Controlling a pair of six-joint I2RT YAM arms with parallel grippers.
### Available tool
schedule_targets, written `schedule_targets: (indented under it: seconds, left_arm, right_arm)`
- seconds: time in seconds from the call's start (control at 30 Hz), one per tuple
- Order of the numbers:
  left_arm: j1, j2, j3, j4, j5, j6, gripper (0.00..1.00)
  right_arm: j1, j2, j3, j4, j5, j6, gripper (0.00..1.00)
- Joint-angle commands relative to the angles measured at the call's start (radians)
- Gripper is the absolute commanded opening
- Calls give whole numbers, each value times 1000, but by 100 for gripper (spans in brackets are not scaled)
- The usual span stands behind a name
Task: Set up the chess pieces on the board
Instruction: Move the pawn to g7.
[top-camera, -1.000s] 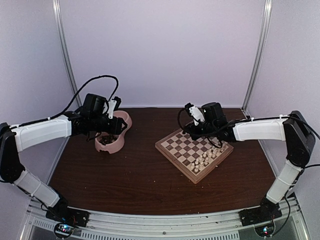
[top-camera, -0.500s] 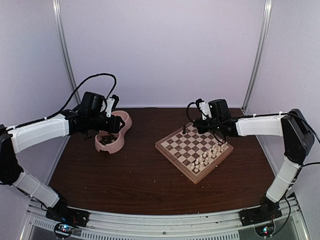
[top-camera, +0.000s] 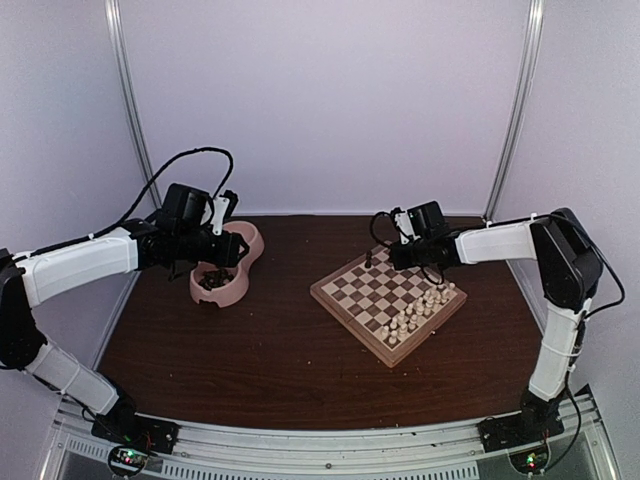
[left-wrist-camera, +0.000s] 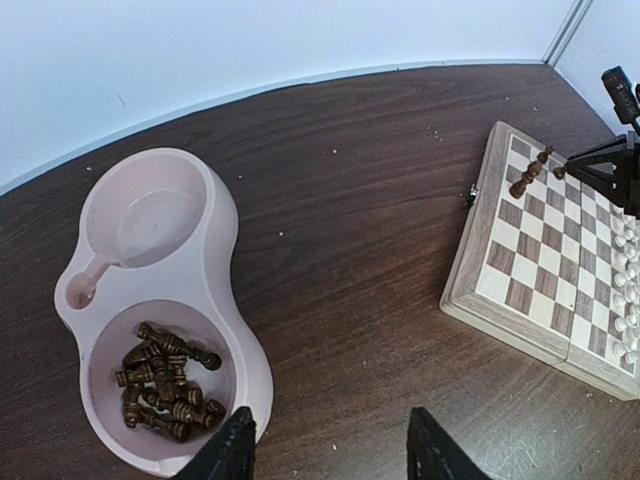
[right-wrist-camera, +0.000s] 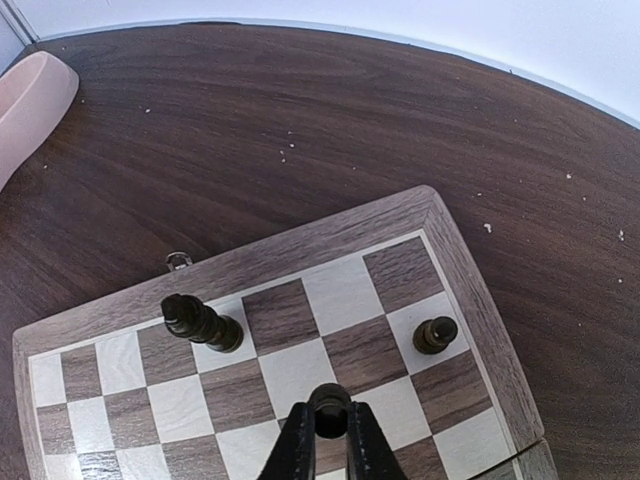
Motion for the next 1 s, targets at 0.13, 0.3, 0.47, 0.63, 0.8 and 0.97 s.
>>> schedule_targets:
  seconds: [0.13,0.3,0.47,0.63,0.8,0.97]
  left_arm:
    - [3,10,38,12,-11,13,52]
    - [3,12,35,10,-15,14,52]
    - [3,16,33,10,-17,14,52]
    - [3,24,36,9,-23,14,52]
    - [4,30,41,10,-25,14,52]
    - [4,40,47,9,-26,16,52]
  right_arm:
    - [-4,58,63,-12,65,-6,10]
    - [-4,91,97,-22,80,-16,10]
    - [-4,113,106,-21,80,-14,10]
    - [-4,124,114,-22,80,-17,11]
    - [-4,141,127,-32,80,-19,12]
    - [-5,150,135,-37,106,-19,13]
